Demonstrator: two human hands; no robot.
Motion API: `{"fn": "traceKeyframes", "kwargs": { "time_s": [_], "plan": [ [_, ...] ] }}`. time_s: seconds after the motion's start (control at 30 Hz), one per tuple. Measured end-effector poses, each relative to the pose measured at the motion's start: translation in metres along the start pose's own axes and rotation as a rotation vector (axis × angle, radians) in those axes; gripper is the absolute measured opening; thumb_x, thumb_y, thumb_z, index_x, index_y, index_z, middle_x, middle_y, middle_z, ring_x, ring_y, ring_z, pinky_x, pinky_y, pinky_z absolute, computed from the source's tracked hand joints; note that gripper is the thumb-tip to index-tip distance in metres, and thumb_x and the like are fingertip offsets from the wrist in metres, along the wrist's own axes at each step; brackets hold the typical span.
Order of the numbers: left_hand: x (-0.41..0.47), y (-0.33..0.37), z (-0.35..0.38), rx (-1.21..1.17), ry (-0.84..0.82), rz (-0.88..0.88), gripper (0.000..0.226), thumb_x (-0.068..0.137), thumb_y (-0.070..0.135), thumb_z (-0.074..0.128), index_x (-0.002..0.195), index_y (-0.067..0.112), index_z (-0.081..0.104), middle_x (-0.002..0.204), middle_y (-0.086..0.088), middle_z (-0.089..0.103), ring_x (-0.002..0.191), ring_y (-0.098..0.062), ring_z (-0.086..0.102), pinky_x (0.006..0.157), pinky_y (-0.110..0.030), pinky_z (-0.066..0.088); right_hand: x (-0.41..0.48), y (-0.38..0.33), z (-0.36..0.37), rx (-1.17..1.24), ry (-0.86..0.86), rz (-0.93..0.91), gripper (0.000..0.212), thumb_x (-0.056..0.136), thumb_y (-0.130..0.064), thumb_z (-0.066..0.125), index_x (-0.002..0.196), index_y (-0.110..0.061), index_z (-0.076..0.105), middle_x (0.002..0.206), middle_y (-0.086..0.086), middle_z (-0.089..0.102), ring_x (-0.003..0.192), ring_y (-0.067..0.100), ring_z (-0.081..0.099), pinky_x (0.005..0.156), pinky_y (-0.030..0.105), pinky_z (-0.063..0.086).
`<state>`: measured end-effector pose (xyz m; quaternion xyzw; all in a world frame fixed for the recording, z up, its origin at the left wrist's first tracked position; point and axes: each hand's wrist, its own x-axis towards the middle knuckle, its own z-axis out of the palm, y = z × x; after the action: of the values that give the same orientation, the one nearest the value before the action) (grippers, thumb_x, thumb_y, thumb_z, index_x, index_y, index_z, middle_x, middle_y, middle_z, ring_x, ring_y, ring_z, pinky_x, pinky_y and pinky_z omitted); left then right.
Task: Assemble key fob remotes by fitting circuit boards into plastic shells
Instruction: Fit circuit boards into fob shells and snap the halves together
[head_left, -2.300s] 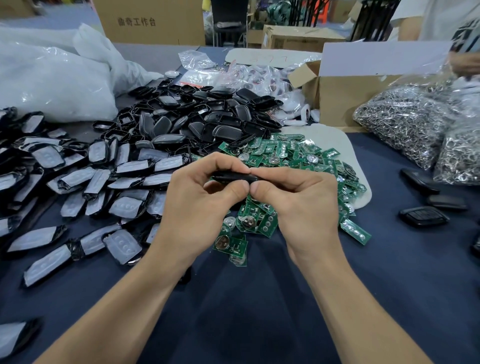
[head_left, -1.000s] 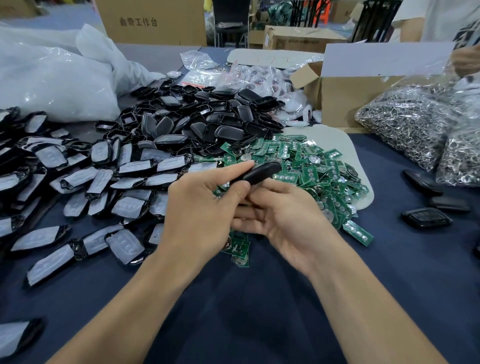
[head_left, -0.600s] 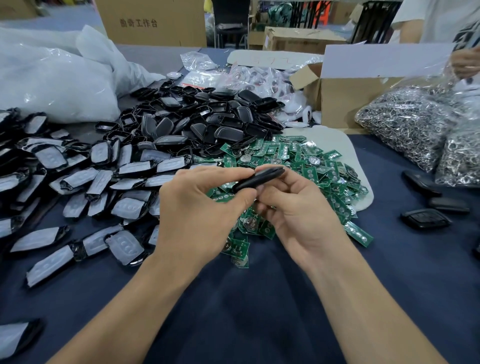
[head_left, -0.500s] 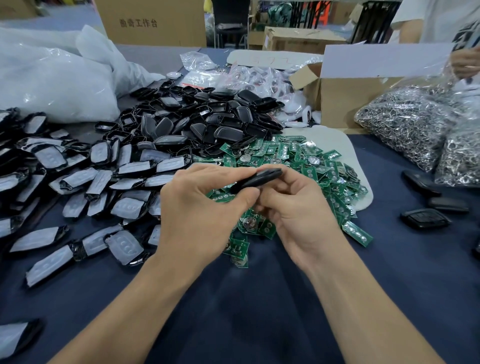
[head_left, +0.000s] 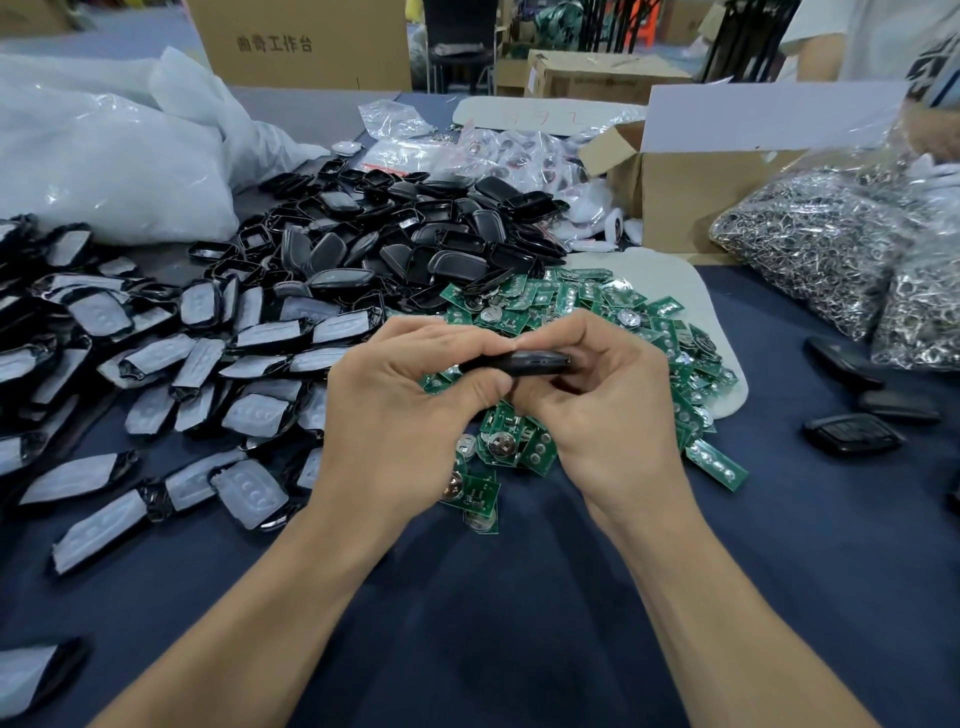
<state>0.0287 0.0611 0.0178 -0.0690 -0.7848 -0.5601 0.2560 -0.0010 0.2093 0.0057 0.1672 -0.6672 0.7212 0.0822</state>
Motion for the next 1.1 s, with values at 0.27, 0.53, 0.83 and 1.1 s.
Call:
{"fn": "traceKeyframes", "kwargs": {
  "time_s": [0.27, 0.53, 0.83, 1.1],
  "plan": [
    [0.0031, -0.0021, -0.0009, -0.118, -0.037, -0.035, 0.045, 0.072, 0.001, 0.089, 0.091, 0.041, 0.081, 0.095, 0.016, 0.078, 0.104, -0.013, 0.069, 0.092, -0.025, 0.053, -0.0001, 0.0001, -0.0012, 0.013, -0.003, 0.020, 0.030, 0.074, 0.016, 0.071, 0.080, -0.013, 0.072, 0.070, 0.003, 0.072, 0.064, 0.014, 0.067, 0.061, 0.033, 0.056],
    [0.0029, -0.0024, -0.0035, -0.063, -0.016, -0.093, 0.041, 0.074, 0.000, 0.087, 0.089, 0.038, 0.082, 0.093, 0.004, 0.074, 0.089, -0.004, 0.067, 0.080, -0.015, 0.052, -0.0019, -0.0042, -0.0002, -0.122, -0.014, 0.032, 0.022, 0.076, 0.000, 0.078, 0.083, -0.019, 0.072, 0.074, 0.000, 0.074, 0.067, 0.015, 0.071, 0.065, 0.044, 0.060],
    [-0.0027, 0.0004, -0.0030, 0.152, 0.049, 0.026, 0.049, 0.072, 0.001, 0.090, 0.097, 0.040, 0.076, 0.097, 0.018, 0.074, 0.097, 0.006, 0.060, 0.084, -0.004, 0.045, -0.0028, -0.0031, -0.0008, -0.204, 0.034, -0.026, 0.026, 0.073, -0.004, 0.082, 0.085, -0.026, 0.076, 0.086, -0.006, 0.078, 0.085, 0.017, 0.076, 0.078, 0.047, 0.062],
    [-0.0043, -0.0039, -0.0015, 0.152, 0.024, -0.002, 0.048, 0.074, 0.000, 0.088, 0.101, 0.039, 0.078, 0.091, 0.017, 0.070, 0.093, -0.003, 0.065, 0.084, -0.008, 0.046, -0.0024, 0.0010, -0.0021, -0.108, 0.034, 0.012, 0.024, 0.065, -0.001, 0.081, 0.076, -0.021, 0.075, 0.090, 0.000, 0.079, 0.087, 0.020, 0.076, 0.082, 0.047, 0.062]
  ]
}}
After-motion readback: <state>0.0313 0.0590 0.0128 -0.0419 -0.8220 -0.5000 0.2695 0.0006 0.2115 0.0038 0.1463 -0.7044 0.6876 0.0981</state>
